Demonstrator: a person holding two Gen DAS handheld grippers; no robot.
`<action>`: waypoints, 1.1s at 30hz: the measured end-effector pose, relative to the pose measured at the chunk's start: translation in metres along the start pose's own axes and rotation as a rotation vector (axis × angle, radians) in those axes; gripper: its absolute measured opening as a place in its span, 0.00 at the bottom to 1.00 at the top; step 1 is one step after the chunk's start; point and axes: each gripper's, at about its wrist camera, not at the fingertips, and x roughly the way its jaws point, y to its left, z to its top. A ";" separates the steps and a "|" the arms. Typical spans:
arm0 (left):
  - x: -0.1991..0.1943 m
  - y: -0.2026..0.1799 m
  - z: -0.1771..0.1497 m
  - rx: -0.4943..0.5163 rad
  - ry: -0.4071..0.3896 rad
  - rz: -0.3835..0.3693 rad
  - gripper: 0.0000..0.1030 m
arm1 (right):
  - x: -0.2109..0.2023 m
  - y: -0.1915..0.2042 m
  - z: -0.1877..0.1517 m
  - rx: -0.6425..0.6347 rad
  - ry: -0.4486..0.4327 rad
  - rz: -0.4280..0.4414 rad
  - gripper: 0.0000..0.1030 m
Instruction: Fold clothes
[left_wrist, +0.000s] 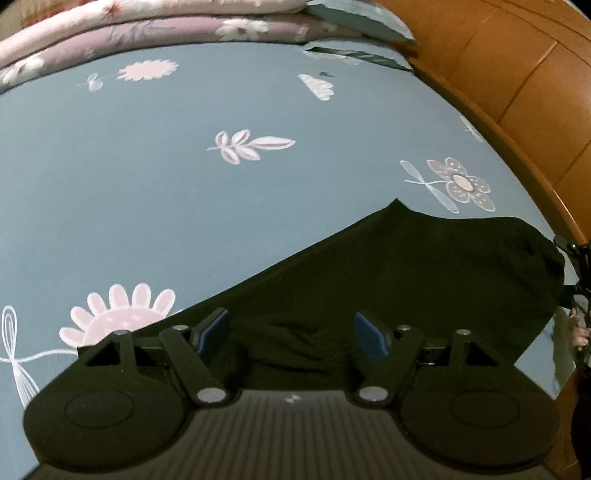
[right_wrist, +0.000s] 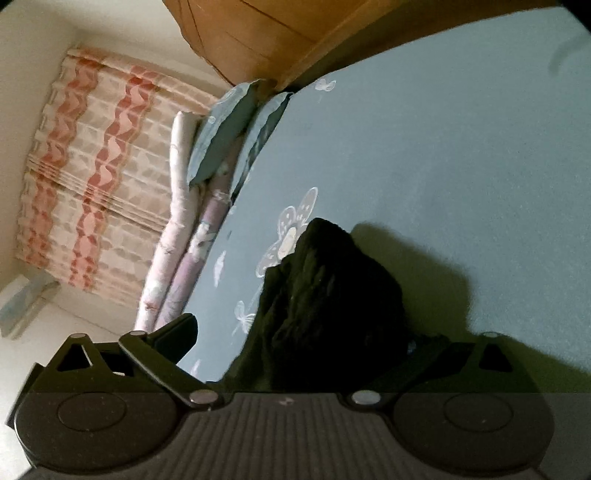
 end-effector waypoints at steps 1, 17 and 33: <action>0.001 0.000 0.000 0.002 0.002 -0.003 0.72 | 0.004 0.003 0.001 -0.015 0.013 -0.018 0.99; 0.001 -0.001 -0.007 0.002 -0.001 -0.044 0.72 | -0.005 -0.023 0.007 0.084 0.042 -0.086 0.43; -0.013 0.003 -0.013 -0.027 -0.029 -0.010 0.72 | -0.009 -0.004 -0.004 0.094 -0.019 -0.158 0.41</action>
